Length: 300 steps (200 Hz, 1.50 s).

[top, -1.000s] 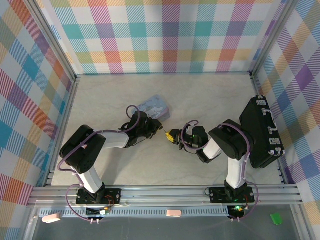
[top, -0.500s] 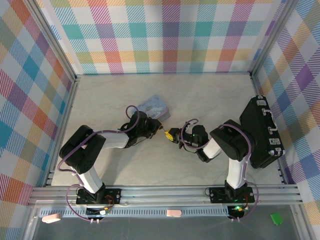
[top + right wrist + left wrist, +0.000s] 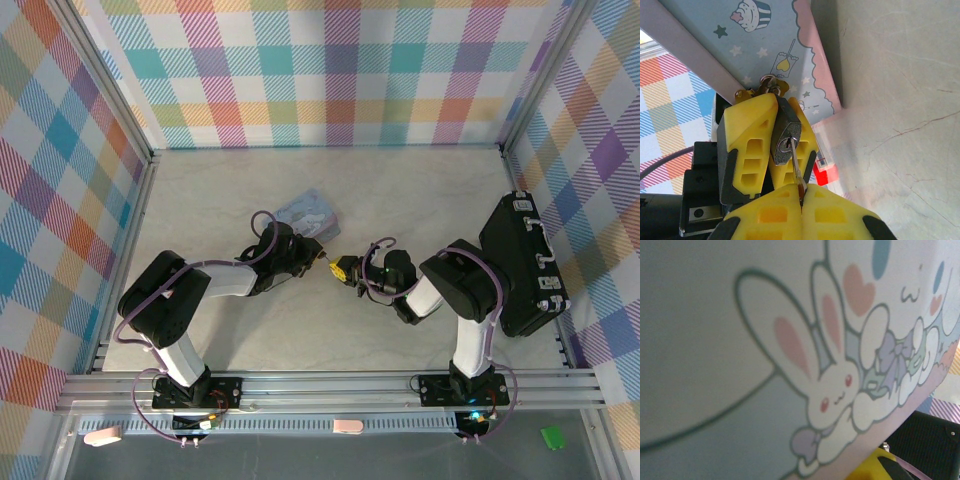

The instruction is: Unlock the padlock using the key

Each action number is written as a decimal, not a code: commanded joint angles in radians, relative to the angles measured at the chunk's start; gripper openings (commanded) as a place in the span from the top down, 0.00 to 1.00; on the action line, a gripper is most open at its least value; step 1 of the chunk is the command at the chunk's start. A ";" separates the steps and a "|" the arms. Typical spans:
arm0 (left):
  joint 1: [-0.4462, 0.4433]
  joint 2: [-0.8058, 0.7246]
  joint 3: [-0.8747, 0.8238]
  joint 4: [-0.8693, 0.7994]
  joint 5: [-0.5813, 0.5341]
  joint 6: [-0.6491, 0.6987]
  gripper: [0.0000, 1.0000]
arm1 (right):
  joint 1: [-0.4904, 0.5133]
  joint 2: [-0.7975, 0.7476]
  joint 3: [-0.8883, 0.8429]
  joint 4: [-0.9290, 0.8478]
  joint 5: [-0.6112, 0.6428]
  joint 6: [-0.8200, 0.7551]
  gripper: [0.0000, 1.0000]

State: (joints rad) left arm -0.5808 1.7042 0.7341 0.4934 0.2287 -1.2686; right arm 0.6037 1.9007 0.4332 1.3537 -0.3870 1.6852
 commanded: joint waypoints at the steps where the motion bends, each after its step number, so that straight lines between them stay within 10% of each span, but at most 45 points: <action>1: 0.015 -0.027 -0.017 0.011 0.043 -0.048 0.98 | 0.004 -0.031 0.018 0.053 -0.017 -0.024 1.00; 300: 0.033 -0.069 -0.036 0.037 0.074 -0.064 0.99 | 0.003 -0.019 0.038 0.054 -0.049 -0.042 1.00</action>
State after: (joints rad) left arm -0.5583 1.6691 0.7136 0.4934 0.2649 -1.2949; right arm 0.6037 1.8877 0.4511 1.3540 -0.4316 1.6600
